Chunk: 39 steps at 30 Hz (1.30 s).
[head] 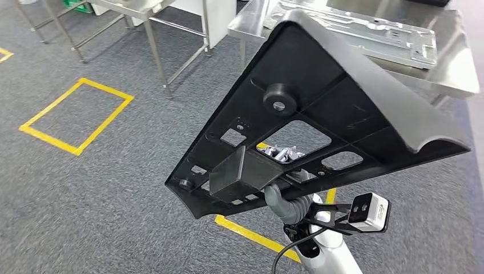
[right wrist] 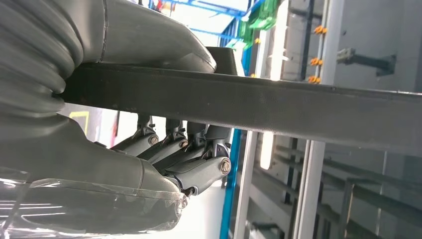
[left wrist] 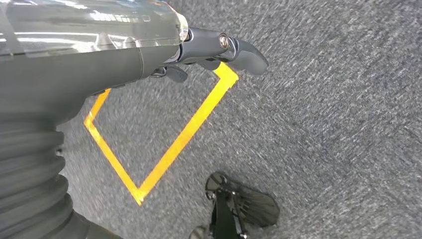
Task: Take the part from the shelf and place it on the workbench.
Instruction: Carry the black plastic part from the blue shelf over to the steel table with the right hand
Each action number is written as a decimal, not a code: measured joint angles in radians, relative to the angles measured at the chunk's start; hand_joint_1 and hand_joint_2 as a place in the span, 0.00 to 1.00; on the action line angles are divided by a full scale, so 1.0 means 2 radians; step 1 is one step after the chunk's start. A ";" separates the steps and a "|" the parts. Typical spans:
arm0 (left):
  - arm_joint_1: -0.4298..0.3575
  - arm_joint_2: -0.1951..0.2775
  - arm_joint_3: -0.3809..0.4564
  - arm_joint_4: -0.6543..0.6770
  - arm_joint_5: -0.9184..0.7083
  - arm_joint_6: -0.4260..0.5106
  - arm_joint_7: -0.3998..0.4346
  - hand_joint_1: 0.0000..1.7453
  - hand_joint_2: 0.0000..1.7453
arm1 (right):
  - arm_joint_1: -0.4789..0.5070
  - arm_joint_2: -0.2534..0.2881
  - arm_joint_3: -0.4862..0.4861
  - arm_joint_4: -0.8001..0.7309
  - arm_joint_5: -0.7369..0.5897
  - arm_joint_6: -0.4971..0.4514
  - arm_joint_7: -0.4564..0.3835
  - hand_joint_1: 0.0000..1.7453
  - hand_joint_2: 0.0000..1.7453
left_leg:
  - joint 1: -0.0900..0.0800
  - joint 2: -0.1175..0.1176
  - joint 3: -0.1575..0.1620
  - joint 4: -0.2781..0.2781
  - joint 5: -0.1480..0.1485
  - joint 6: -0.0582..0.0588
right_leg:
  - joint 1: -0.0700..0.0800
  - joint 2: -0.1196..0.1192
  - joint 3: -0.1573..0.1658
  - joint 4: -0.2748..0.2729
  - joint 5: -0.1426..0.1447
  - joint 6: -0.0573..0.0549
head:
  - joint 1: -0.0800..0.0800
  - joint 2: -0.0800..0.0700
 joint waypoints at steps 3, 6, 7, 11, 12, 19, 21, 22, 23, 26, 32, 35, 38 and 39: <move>0.000 0.000 0.000 0.000 0.000 0.000 0.001 0.00 1.00 | 0.001 0.000 0.000 0.004 0.000 0.000 0.000 0.78 1.00 | 0.000 0.019 0.002 0.001 -0.003 -0.002 | -0.002 -0.008 0.017 -0.033 0.029 0.001 | 0.000 0.000; -0.001 0.000 0.000 0.000 -0.001 0.000 0.002 0.00 1.00 | 0.000 0.000 0.000 0.005 -0.001 0.001 0.000 0.78 1.00 | -0.003 0.033 0.007 0.003 -0.009 -0.009 | 0.003 -0.038 0.067 -0.127 0.062 -0.007 | 0.000 0.000; -0.001 0.000 0.000 0.000 -0.001 0.000 0.003 0.00 1.00 | 0.000 0.000 0.000 0.006 -0.001 0.001 -0.001 0.78 1.00 | -0.005 0.038 0.009 0.003 -0.011 -0.012 | 0.005 -0.042 0.071 -0.137 0.063 -0.011 | 0.000 0.000; -0.003 -0.001 0.000 0.000 -0.003 -0.001 0.006 0.00 1.00 | -0.001 0.000 0.000 0.008 -0.003 0.002 -0.003 0.78 1.00 | -0.002 0.037 0.009 0.016 -0.026 -0.023 | 0.004 -0.018 0.074 -0.143 0.064 -0.023 | 0.000 0.000; -0.003 -0.001 0.000 0.000 -0.003 -0.002 0.007 0.00 1.00 | -0.002 0.000 0.001 0.008 -0.003 0.003 -0.003 0.78 1.00 | -0.001 0.023 0.000 0.038 -0.038 -0.025 | 0.003 -0.012 0.075 -0.145 0.065 -0.025 | 0.000 0.000; 0.000 0.000 0.000 0.000 -0.001 -0.007 0.006 0.00 1.00 | -0.001 0.001 0.001 0.014 -0.004 0.003 -0.003 0.78 1.00 | 0.001 -0.020 -0.036 0.080 -0.026 -0.024 | 0.003 0.037 0.077 -0.143 0.064 -0.027 | 0.000 0.000; -0.001 0.000 0.000 0.000 -0.002 -0.007 0.006 0.00 1.00 | -0.002 0.001 0.001 0.015 -0.005 0.003 -0.004 0.78 1.00 | 0.001 -0.041 -0.012 0.022 -0.003 -0.019 | 0.003 0.049 0.076 -0.141 0.064 -0.023 | 0.000 0.000; -0.001 0.001 0.000 0.000 -0.002 -0.008 0.006 0.00 1.00 | -0.002 0.001 0.001 0.015 -0.005 0.003 -0.004 0.78 1.00 | 0.001 -0.047 -0.007 0.010 -0.001 -0.017 | 0.002 0.054 0.074 -0.140 0.064 -0.020 | 0.000 0.000; -0.003 0.001 0.000 0.000 -0.002 -0.008 0.006 0.00 1.00 | -0.001 0.001 0.001 0.016 -0.005 0.003 -0.004 0.78 1.00 | 0.000 -0.047 -0.006 0.008 -0.002 -0.015 | 0.002 0.059 0.072 -0.140 0.065 -0.016 | 0.000 0.000; -0.005 0.000 0.000 0.000 -0.004 -0.009 0.006 0.00 1.00 | -0.001 0.000 0.001 0.016 -0.006 0.003 -0.004 0.78 1.00 | 0.001 -0.029 -0.003 0.003 0.002 -0.004 | 0.001 0.052 0.066 -0.131 0.058 -0.007 | 0.000 0.000; -0.002 -0.001 0.000 0.000 -0.007 -0.012 0.006 0.00 1.00 | -0.001 -0.001 0.001 0.020 -0.008 0.003 -0.004 0.78 1.00 | -0.001 0.011 -0.002 0.001 0.000 0.002 | -0.001 -0.002 0.002 -0.003 0.010 0.000 | 0.000 0.000; -0.004 -0.001 0.000 0.000 -0.007 -0.013 0.006 0.00 1.00 | -0.001 -0.002 0.001 0.021 -0.008 0.003 -0.004 0.78 1.00 | -0.003 0.027 0.003 0.002 -0.004 -0.002 | 0.001 -0.025 0.055 -0.101 0.054 -0.006 | 0.000 0.000; -0.005 -0.001 0.000 0.000 -0.007 -0.013 0.005 0.00 1.00 | -0.002 -0.002 0.001 0.021 -0.008 0.000 -0.005 0.78 1.00 | -0.005 0.038 0.006 0.001 -0.007 -0.010 | 0.007 -0.037 0.075 -0.143 0.064 -0.013 | 0.000 0.000; -0.006 -0.001 0.000 0.000 -0.007 -0.014 0.004 0.00 1.00 | -0.002 -0.002 0.001 0.021 -0.008 -0.002 -0.005 0.78 1.00 | -0.005 0.042 0.008 0.001 -0.007 -0.013 | 0.007 -0.032 0.074 -0.144 0.065 -0.015 | 0.000 0.000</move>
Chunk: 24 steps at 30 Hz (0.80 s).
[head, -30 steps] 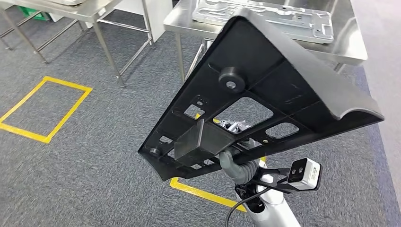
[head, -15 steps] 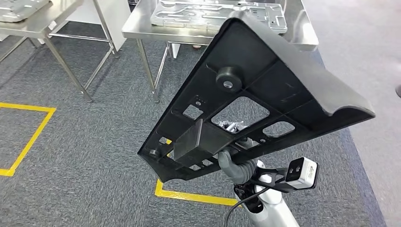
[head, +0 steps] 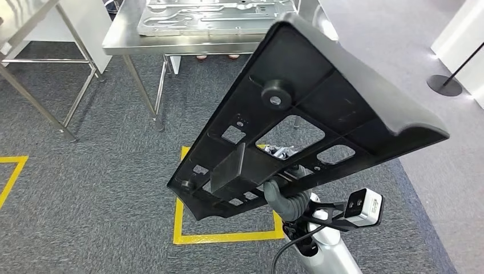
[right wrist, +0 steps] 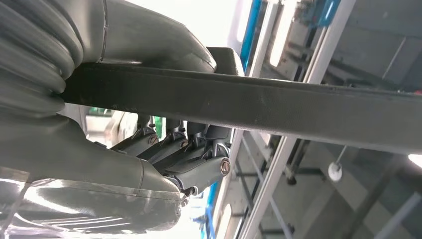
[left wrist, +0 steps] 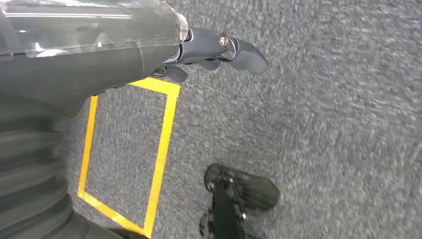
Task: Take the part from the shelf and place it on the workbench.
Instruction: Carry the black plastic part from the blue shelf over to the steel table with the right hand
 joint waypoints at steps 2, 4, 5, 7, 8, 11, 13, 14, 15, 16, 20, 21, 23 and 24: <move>-0.001 0.000 0.000 0.000 0.000 -0.002 -0.001 0.00 1.00 | 0.000 0.000 0.000 0.000 0.001 -0.003 0.000 0.78 1.00 | 0.002 -0.009 -0.001 0.008 -0.008 -0.006 | -0.002 0.007 0.002 -0.004 0.002 -0.006 | 0.000 0.000; 0.000 0.000 0.000 0.000 0.000 -0.002 -0.002 0.00 1.00 | 0.000 0.001 -0.001 0.000 0.001 -0.004 0.000 0.78 1.00 | 0.004 -0.035 -0.019 0.051 -0.035 -0.010 | -0.005 0.013 0.003 -0.007 0.004 -0.011 | 0.000 0.000; 0.001 0.000 0.000 0.000 0.000 -0.002 -0.002 0.00 1.00 | -0.001 0.001 -0.001 0.000 0.001 -0.005 0.000 0.78 1.00 | 0.004 -0.044 -0.036 0.087 -0.052 -0.011 | -0.004 0.016 0.003 -0.007 0.004 -0.013 | 0.000 0.000; 0.004 0.001 0.000 0.000 0.001 -0.002 -0.002 0.00 1.00 | 0.000 0.001 -0.001 0.001 0.001 -0.005 0.000 0.78 1.00 | 0.005 -0.050 -0.065 0.144 -0.071 -0.012 | -0.003 0.023 0.003 -0.006 0.004 -0.014 | 0.000 0.000; 0.005 0.001 0.000 0.000 0.001 -0.002 -0.002 0.00 1.00 | 0.000 0.001 -0.001 0.001 0.001 -0.005 0.000 0.78 1.00 | 0.005 -0.051 -0.069 0.148 -0.066 -0.012 | -0.003 0.026 0.003 -0.006 0.003 -0.014 | 0.000 0.000; 0.005 0.002 0.000 0.000 0.001 -0.002 -0.002 0.00 1.00 | 0.000 0.001 -0.001 0.002 0.002 -0.005 0.000 0.78 1.00 | 0.005 -0.052 -0.034 0.062 -0.014 -0.009 | -0.003 0.034 0.005 -0.002 0.000 -0.010 | 0.000 0.000; 0.004 0.002 0.000 0.000 0.001 -0.004 -0.001 0.00 1.00 | 0.000 0.001 -0.001 0.002 0.002 -0.006 0.000 0.78 1.00 | 0.003 -0.054 -0.013 0.014 0.003 -0.003 | -0.001 0.037 0.004 0.001 -0.001 -0.006 | 0.000 0.000; 0.004 0.002 0.000 0.000 0.002 -0.005 -0.001 0.00 1.00 | 0.000 0.001 -0.001 0.002 0.003 -0.006 0.000 0.78 1.00 | 0.002 -0.055 -0.011 0.008 0.003 0.000 | -0.001 0.038 0.002 0.002 -0.001 -0.003 | 0.000 0.000; 0.003 0.002 0.000 0.000 0.002 -0.007 0.000 0.00 1.00 | 0.000 0.001 -0.001 0.002 0.003 -0.006 0.000 0.78 1.00 | 0.001 -0.055 -0.012 0.007 0.004 0.003 | -0.001 0.038 0.001 0.002 0.000 0.000 | 0.000 0.000; 0.003 0.002 0.000 0.000 0.003 -0.009 0.000 0.00 1.00 | 0.000 0.001 -0.001 0.002 0.003 -0.006 0.000 0.78 1.00 | 0.002 -0.054 -0.012 0.006 0.005 0.007 | -0.002 0.038 0.001 0.002 -0.001 0.003 | 0.000 0.000; 0.003 0.002 0.000 0.000 0.005 -0.013 0.001 0.00 1.00 | 0.000 0.001 -0.001 0.002 0.003 -0.006 0.000 0.78 1.00 | 0.004 -0.052 -0.012 0.002 0.009 0.017 | -0.004 0.034 -0.034 0.079 -0.046 0.011 | 0.000 0.000; 0.003 0.002 0.000 0.000 0.005 -0.014 0.001 0.00 1.00 | 0.000 0.001 -0.001 0.002 0.003 -0.005 0.000 0.78 1.00 | 0.004 -0.052 -0.013 0.002 0.009 0.018 | -0.005 0.033 -0.051 0.115 -0.062 0.012 | 0.000 0.000; 0.003 0.002 0.001 0.000 0.005 -0.014 0.001 0.00 1.00 | 0.001 0.001 -0.001 0.002 0.003 -0.005 0.000 0.78 1.00 | 0.004 -0.051 -0.013 0.003 0.008 0.018 | -0.006 0.032 -0.069 0.151 -0.068 0.014 | 0.000 0.000; 0.003 0.002 0.002 0.000 0.005 -0.014 0.001 0.00 1.00 | 0.001 0.001 -0.001 0.002 0.003 -0.005 0.000 0.78 1.00 | 0.004 -0.051 -0.012 0.003 0.008 0.017 | -0.007 0.032 -0.063 0.139 -0.057 0.014 | 0.000 0.000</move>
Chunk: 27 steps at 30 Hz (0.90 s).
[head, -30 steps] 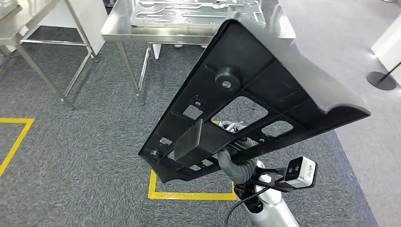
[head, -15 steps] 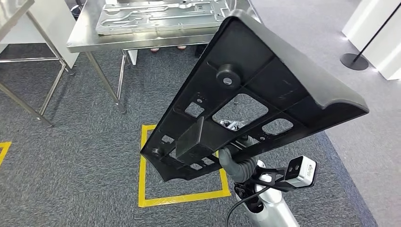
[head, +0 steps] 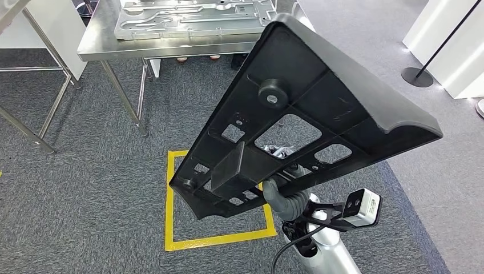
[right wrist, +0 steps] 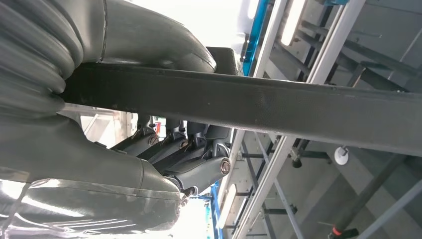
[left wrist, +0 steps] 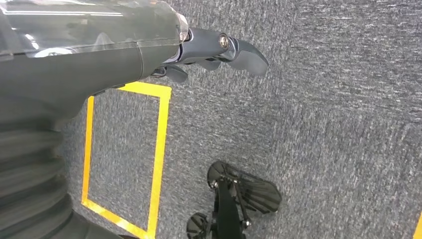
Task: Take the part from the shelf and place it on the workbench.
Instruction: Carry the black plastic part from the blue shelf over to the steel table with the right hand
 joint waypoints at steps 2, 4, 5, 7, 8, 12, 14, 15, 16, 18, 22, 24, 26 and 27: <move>0.000 0.000 0.001 0.000 0.000 -0.001 0.000 0.00 1.00 | 0.000 0.000 0.000 0.000 0.000 0.000 0.000 0.78 1.00 | 0.000 0.000 0.003 0.000 -0.002 -0.002 | -0.001 -0.003 0.035 -0.070 0.034 -0.003 | 0.000 0.000; 0.000 0.000 0.002 0.000 0.000 -0.001 -0.001 0.00 1.00 | 0.000 0.000 0.000 0.000 0.001 0.001 0.000 0.78 1.00 | -0.001 0.000 0.005 0.001 -0.005 -0.007 | 0.002 -0.005 0.063 -0.126 0.051 -0.008 | 0.000 0.000; 0.000 -0.001 0.003 0.000 0.000 -0.001 -0.001 0.00 1.00 | 0.001 0.001 0.000 0.000 0.002 0.001 0.000 0.78 1.00 | -0.002 0.000 0.005 0.001 -0.006 -0.010 | 0.003 -0.005 0.067 -0.136 0.051 -0.010 | 0.000 0.000; 0.000 -0.001 0.004 0.000 0.001 0.000 -0.002 0.00 1.00 | 0.003 0.001 0.000 0.000 0.004 0.003 0.000 0.78 1.00 | -0.002 0.001 0.006 0.000 -0.007 -0.017 | 0.004 -0.004 0.068 -0.138 0.051 -0.015 | 0.000 0.000; 0.000 -0.001 0.005 0.000 0.001 0.001 -0.002 0.00 1.00 | 0.004 0.002 0.000 -0.001 0.004 0.004 0.000 0.78 1.00 | -0.001 0.001 0.006 0.003 -0.010 -0.020 | 0.003 -0.003 0.070 -0.140 0.051 -0.018 | 0.000 0.000; 0.001 -0.001 0.007 0.000 0.001 0.001 -0.002 0.00 1.00 | 0.006 0.007 0.000 0.000 0.006 0.010 0.000 0.78 1.00 | 0.000 0.001 -0.042 0.100 -0.056 -0.028 | 0.002 -0.003 0.077 -0.144 0.049 -0.028 | 0.000 0.000; 0.002 -0.001 0.007 0.000 0.001 0.001 -0.002 0.00 1.00 | 0.008 0.008 0.000 0.000 0.007 0.011 0.000 0.78 1.00 | 0.001 0.001 -0.070 0.145 -0.064 -0.029 | 0.003 -0.002 0.079 -0.144 0.046 -0.029 | 0.000 0.000; 0.003 -0.001 0.007 0.000 0.001 0.001 -0.002 0.00 1.00 | 0.008 0.008 0.000 0.000 0.007 0.011 0.000 0.78 1.00 | 0.001 0.001 -0.072 0.141 -0.054 -0.029 | 0.004 -0.001 0.081 -0.143 0.044 -0.028 | 0.000 0.000; 0.004 -0.001 0.008 0.000 0.001 0.001 -0.002 0.00 1.00 | 0.009 0.008 0.000 0.001 0.007 0.011 0.000 0.78 1.00 | 0.001 0.001 -0.063 0.117 -0.034 -0.028 | 0.004 0.000 0.084 -0.142 0.041 -0.027 | 0.000 0.000; 0.004 0.000 0.008 0.000 0.001 0.001 -0.002 0.00 1.00 | 0.009 0.009 0.000 0.001 0.007 0.011 0.000 0.78 1.00 | -0.001 0.000 -0.034 0.047 0.002 -0.024 | 0.004 0.001 0.090 -0.141 0.036 -0.024 | 0.000 0.000; 0.003 0.001 0.008 0.000 0.001 0.001 -0.001 0.00 1.00 | 0.009 0.010 0.000 0.001 0.009 0.011 0.000 0.78 1.00 | -0.004 -0.001 -0.016 0.007 0.008 -0.011 | 0.006 0.002 0.091 -0.140 0.030 -0.014 | 0.000 0.000; 0.003 0.000 0.009 0.000 0.001 0.001 -0.001 0.00 1.00 | 0.009 0.010 0.000 0.001 0.010 0.011 0.000 0.78 1.00 | -0.002 -0.001 -0.013 0.004 0.007 -0.006 | 0.005 0.002 0.089 -0.131 0.023 -0.008 | 0.000 0.000; 0.003 0.000 0.009 0.000 0.001 0.001 -0.001 0.00 1.00 | 0.009 0.010 0.000 0.001 0.011 0.011 0.000 0.78 1.00 | 0.000 0.000 -0.008 0.001 0.006 -0.001 | 0.003 0.001 0.066 -0.083 0.000 -0.004 | 0.000 0.000; 0.002 0.000 0.009 0.000 0.001 0.001 -0.001 0.00 1.00 | 0.009 0.010 0.000 0.001 0.011 0.011 0.000 0.78 1.00 | 0.000 0.000 -0.007 0.001 0.005 0.001 | 0.003 0.000 0.045 -0.046 -0.015 -0.003 | 0.000 0.000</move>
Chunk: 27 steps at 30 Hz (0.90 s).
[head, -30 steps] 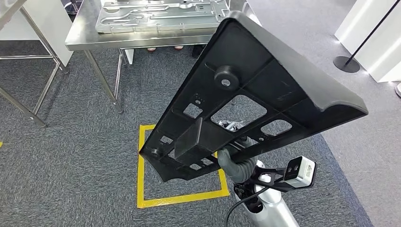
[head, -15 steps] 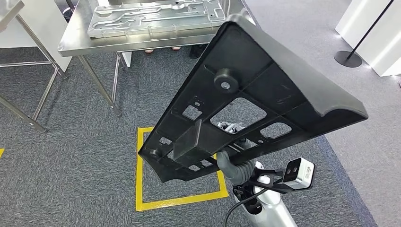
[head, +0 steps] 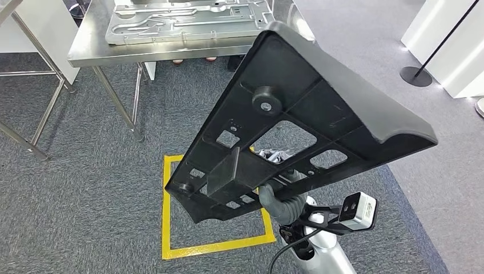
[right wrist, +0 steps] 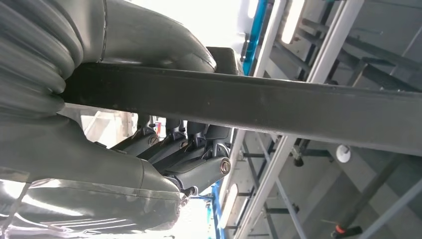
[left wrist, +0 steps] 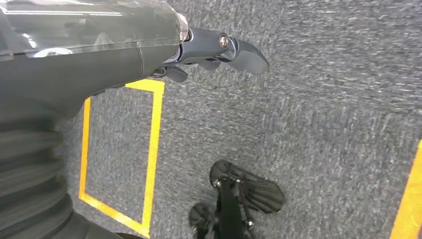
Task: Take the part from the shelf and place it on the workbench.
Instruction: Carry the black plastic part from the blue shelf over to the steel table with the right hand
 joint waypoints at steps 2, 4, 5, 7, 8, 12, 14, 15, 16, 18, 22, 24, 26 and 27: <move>0.000 0.000 0.000 0.000 0.000 0.000 0.000 0.00 1.00 | 0.002 0.000 0.000 0.001 0.000 0.000 0.000 0.78 1.00 | 0.000 0.000 0.003 0.000 -0.003 0.001 | -0.001 -0.001 -0.036 0.055 -0.011 0.002 | 0.000 0.000; 0.001 0.000 0.000 0.000 0.000 0.000 0.000 0.00 1.00 | 0.003 0.000 0.000 0.001 0.000 0.000 0.000 0.78 1.00 | 0.000 -0.001 0.009 0.000 -0.008 -0.001 | -0.003 -0.002 -0.037 0.035 0.017 0.001 | 0.000 0.000; 0.001 0.000 0.000 0.000 0.000 0.000 0.000 0.00 1.00 | 0.003 0.000 0.000 0.001 0.000 -0.001 0.000 0.78 1.00 | 0.000 -0.001 0.013 0.000 -0.010 -0.002 | -0.003 -0.003 -0.023 0.000 0.041 0.000 | 0.000 0.000; 0.000 -0.001 0.000 0.000 -0.001 -0.001 -0.001 0.00 1.00 | 0.002 0.000 0.000 0.001 0.000 -0.003 0.000 0.78 1.00 | -0.001 -0.002 0.018 0.001 -0.016 -0.007 | -0.002 -0.004 0.003 -0.065 0.070 -0.004 | 0.000 0.000; 0.000 -0.001 0.001 0.000 -0.002 -0.001 -0.001 0.00 1.00 | 0.002 0.001 0.000 0.001 0.001 -0.005 0.000 0.78 1.00 | -0.002 -0.002 0.019 0.001 -0.018 -0.010 | 0.000 -0.005 0.009 -0.081 0.075 -0.006 | 0.000 0.000; -0.001 -0.001 0.001 0.000 -0.003 -0.001 -0.001 0.00 1.00 | 0.002 0.002 0.000 0.000 0.010 -0.015 0.000 0.78 1.00 | -0.001 -0.002 0.020 0.005 -0.026 -0.021 | 0.000 -0.005 0.015 -0.091 0.071 -0.017 | 0.000 0.000; -0.001 -0.001 0.001 0.000 -0.003 -0.001 -0.001 0.00 1.00 | 0.002 0.003 0.000 -0.002 0.013 -0.018 0.000 0.78 1.00 | 0.000 -0.002 0.002 0.046 -0.047 -0.025 | -0.001 -0.009 0.023 -0.095 0.069 -0.023 | 0.000 0.000; -0.001 -0.001 0.001 0.000 -0.003 -0.001 -0.001 0.00 1.00 | 0.002 0.003 0.000 -0.002 0.014 -0.019 0.000 0.78 1.00 | 0.000 -0.002 -0.016 0.081 -0.062 -0.027 | -0.001 -0.011 0.025 -0.096 0.067 -0.025 | 0.000 0.000; 0.000 -0.001 0.001 0.000 -0.003 -0.001 -0.001 0.00 1.00 | 0.002 0.004 0.000 -0.002 0.015 -0.018 0.000 0.78 1.00 | 0.000 -0.002 -0.037 0.116 -0.074 -0.028 | 0.000 -0.012 0.027 -0.096 0.065 -0.026 | 0.000 0.000; 0.002 0.000 0.001 0.000 -0.004 -0.001 -0.001 0.00 1.00 | 0.003 0.004 0.000 -0.001 0.014 -0.018 0.000 0.78 1.00 | 0.000 -0.002 -0.060 0.146 -0.073 -0.028 | 0.002 -0.013 0.031 -0.095 0.061 -0.026 | 0.000 0.000; 0.004 0.001 0.001 0.000 -0.005 -0.001 -0.001 0.00 1.00 | 0.003 0.004 0.000 -0.001 0.009 -0.018 0.000 0.78 1.00 | -0.002 -0.001 -0.016 0.032 -0.002 -0.019 | 0.004 -0.012 0.044 -0.095 0.051 -0.023 | 0.000 0.000; 0.003 0.001 0.001 0.000 -0.005 -0.002 -0.002 0.00 1.00 | 0.003 0.004 0.000 -0.001 0.008 -0.018 0.000 0.78 1.00 | -0.005 -0.001 -0.005 0.006 0.002 -0.014 | 0.005 -0.012 0.045 -0.094 0.048 -0.018 | 0.000 0.000; 0.003 0.001 0.001 0.000 -0.005 -0.002 -0.002 0.00 1.00 | 0.003 0.004 0.000 -0.002 0.008 -0.018 0.000 0.78 1.00 | -0.005 -0.001 -0.004 0.003 0.001 -0.010 | 0.005 -0.012 0.045 -0.095 0.046 -0.013 | 0.000 0.000; 0.003 0.001 0.001 0.000 -0.005 -0.003 -0.002 0.00 1.00 | 0.003 0.004 0.000 -0.002 0.008 -0.018 0.000 0.78 1.00 | -0.004 -0.002 -0.002 0.001 0.001 -0.007 | 0.004 -0.012 0.045 -0.092 0.044 -0.010 | 0.000 0.000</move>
